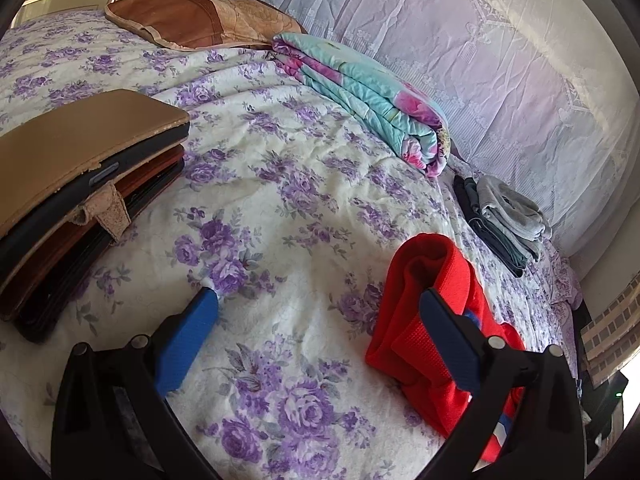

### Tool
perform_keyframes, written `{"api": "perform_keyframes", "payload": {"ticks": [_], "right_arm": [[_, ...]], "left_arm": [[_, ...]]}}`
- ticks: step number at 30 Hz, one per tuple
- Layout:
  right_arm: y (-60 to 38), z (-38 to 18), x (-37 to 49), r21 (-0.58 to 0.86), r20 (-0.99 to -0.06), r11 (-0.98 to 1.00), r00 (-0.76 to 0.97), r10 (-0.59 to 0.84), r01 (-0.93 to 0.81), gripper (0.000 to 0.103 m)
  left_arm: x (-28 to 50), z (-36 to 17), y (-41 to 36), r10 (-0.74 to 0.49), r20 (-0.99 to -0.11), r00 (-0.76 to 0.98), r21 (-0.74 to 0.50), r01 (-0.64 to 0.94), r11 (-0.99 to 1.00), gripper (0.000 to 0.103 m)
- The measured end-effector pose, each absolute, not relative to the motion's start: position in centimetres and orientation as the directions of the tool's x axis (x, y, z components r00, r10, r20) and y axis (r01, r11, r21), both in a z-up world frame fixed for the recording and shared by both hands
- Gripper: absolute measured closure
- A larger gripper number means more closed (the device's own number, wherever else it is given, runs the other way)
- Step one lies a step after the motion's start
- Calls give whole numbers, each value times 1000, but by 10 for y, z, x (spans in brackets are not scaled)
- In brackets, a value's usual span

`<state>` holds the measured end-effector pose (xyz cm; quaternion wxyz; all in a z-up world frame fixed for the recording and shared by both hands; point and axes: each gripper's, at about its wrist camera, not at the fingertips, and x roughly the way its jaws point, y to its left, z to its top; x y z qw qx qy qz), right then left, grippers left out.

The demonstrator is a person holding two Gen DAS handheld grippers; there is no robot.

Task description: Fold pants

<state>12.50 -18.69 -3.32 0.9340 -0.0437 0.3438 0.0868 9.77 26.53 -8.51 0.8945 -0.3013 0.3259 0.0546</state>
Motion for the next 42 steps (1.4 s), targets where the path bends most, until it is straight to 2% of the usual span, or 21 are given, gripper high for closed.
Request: {"api": "perform_keyframes", "payload": {"ticks": [3,6,8,12,13,14,16,17,18,22,24,29,31,36,42], "right_arm": [[-172,-34,117,-37,-660,962,729,180,-272,17],[-151,-73,125,-100,-758,939,636,141,-328,12],[-157,-61,124,-60,-740,949,652,167,-311,12],[-182,-30,93,-40,-601,971,782,166,-237,11],[-188,-31,89,-59,-592,976,795,134,-208,6],[-192,-39,90,-88,-612,978,785,96,-188,3],[-195,-71,107,-142,-735,967,676,39,-211,3],[-199,-74,110,-104,-757,970,650,66,-220,3],[-206,-67,108,-54,-739,975,665,105,-214,3],[-233,-44,79,55,-581,982,794,177,-179,4],[-250,-42,68,116,-551,983,813,186,-145,3],[-279,-57,67,100,-632,995,771,80,-21,3],[-289,-65,74,206,-652,977,738,173,-47,3],[-314,-78,70,397,-605,917,740,293,-39,3],[-322,-78,66,451,-559,892,765,321,-44,3]], "left_arm": [[98,-85,265,-95,-618,781,-502,-299,812,5],[99,-84,264,-89,-625,776,-492,-303,816,5],[100,-84,263,-85,-632,770,-483,-306,821,5],[101,-84,260,-76,-645,760,-462,-308,832,5],[100,-84,260,-80,-644,761,-463,-304,832,5],[99,-83,260,-85,-644,760,-466,-302,831,5],[95,-82,255,-96,-655,749,-457,-292,840,5],[92,-81,251,-100,-661,744,-450,-286,846,5],[89,-80,246,-115,-666,737,-449,-273,851,5],[75,-76,223,-269,-661,701,-526,-177,832,5],[74,-77,215,-291,-675,679,-542,-189,819,5],[83,-76,189,-303,-712,634,-537,-213,816,5],[91,-75,177,-256,-741,620,-492,-243,836,5],[103,-73,156,-212,-761,613,-451,-266,852,5],[110,-76,152,-246,-736,630,-495,-253,831,5]]}}
